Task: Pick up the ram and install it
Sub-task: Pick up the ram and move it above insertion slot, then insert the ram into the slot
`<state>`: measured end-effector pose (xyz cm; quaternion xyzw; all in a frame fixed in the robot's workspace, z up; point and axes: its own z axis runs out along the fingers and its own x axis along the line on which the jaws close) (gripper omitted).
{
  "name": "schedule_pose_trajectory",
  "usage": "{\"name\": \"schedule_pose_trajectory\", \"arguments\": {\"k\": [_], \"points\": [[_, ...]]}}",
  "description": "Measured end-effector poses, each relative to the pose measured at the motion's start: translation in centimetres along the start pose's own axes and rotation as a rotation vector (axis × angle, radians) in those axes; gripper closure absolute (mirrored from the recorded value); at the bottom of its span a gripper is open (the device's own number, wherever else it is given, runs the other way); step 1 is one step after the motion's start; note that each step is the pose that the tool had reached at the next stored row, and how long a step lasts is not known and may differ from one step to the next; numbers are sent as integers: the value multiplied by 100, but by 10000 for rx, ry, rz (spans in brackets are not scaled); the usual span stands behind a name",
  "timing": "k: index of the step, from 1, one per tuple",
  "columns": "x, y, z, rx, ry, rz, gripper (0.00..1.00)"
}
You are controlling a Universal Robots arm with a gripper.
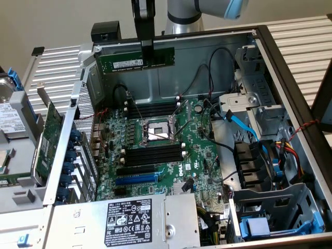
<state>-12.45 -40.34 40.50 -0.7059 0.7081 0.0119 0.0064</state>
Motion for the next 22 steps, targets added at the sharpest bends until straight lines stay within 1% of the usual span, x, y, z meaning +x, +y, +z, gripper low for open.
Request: {"name": "schedule_pose_trajectory", "arguments": {"k": [6,13,16,20,21,22], "points": [[-33,-31,25,52,-52,-27,87],[-43,-52,42,176,-84,-41,87],[-43,-55,58,205,-109,-44,87],[-42,-56,88,199,-108,-45,87],[-41,-60,101,174,-110,-45,87],[-41,-63,139,157,-111,-37,87]]}}
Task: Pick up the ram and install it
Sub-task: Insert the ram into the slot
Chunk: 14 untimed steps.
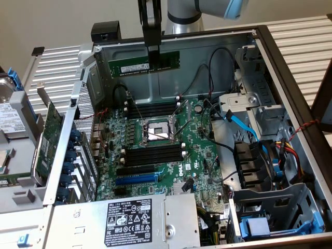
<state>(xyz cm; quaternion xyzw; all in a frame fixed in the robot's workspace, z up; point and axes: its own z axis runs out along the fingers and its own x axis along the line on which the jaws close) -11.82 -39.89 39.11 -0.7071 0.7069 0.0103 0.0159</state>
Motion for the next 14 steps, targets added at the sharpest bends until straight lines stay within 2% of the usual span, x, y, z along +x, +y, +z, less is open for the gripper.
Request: {"name": "schedule_pose_trajectory", "arguments": {"k": [1,2,3,7,9,12,14], "points": [[-9,-9,21,-52,2,26,87],[-30,-19,48,-129,2,68,87],[-56,-22,100,-134,0,108,87],[-61,-21,154,-134,32,131,87],[-61,-21,172,-135,74,139,87],[-62,-20,199,-131,190,149,87],[-61,-20,224,-132,201,162,87]]}}
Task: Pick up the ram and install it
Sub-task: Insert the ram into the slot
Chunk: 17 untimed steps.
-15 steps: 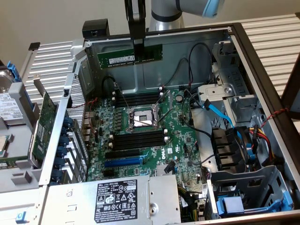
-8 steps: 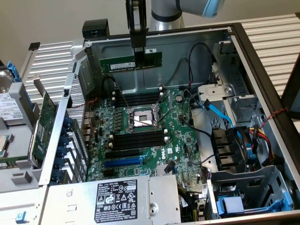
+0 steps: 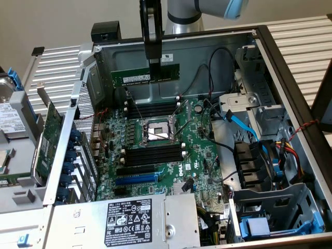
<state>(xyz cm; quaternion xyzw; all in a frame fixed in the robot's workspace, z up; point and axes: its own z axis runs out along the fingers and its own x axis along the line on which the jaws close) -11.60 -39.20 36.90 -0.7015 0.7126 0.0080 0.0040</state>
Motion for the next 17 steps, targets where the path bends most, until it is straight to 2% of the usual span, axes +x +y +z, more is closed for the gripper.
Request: {"name": "schedule_pose_trajectory", "arguments": {"k": [9,17], "points": [[0,1,21,1,0,18,87],[3,0,134,1,-1,32,87]]}}
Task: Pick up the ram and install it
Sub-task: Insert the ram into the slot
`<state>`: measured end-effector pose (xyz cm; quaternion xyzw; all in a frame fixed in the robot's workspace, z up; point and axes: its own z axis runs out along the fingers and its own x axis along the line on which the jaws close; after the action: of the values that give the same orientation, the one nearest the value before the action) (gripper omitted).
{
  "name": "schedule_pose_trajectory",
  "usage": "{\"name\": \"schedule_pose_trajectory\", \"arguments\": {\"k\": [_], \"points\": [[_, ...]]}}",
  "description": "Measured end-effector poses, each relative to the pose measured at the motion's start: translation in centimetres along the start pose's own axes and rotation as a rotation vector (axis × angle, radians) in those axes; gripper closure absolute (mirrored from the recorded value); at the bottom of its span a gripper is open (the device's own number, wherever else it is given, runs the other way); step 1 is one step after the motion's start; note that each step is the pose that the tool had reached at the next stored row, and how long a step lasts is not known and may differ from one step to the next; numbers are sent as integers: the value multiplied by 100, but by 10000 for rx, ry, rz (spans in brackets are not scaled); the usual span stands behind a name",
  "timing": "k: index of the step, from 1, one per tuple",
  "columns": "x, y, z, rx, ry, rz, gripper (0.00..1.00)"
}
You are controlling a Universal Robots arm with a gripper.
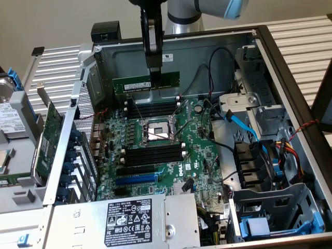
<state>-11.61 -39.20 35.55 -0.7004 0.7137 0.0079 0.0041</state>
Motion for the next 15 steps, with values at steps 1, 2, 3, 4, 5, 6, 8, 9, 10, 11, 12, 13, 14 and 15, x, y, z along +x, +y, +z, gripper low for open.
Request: {"name": "schedule_pose_trajectory", "arguments": {"k": [1,2,3,4,5,6,8,9,10,11,12,13,14,15], "points": [[1,0,8,0,0,2,87],[2,0,13,0,9,2,87],[6,0,17,-3,18,0,87],[7,0,24,-3,25,1,87],[8,0,35,-3,26,2,87],[9,0,46,-3,31,2,87],[10,-1,68,-3,63,2,87],[10,-1,76,-4,95,5,87],[10,-1,84,-4,145,9,87],[9,-1,92,-1,205,12,87],[10,-1,102,1,253,16,87],[10,-1,114,1,264,15,87],[10,-1,128,0,266,15,87],[10,-2,146,0,266,19,87]]}}
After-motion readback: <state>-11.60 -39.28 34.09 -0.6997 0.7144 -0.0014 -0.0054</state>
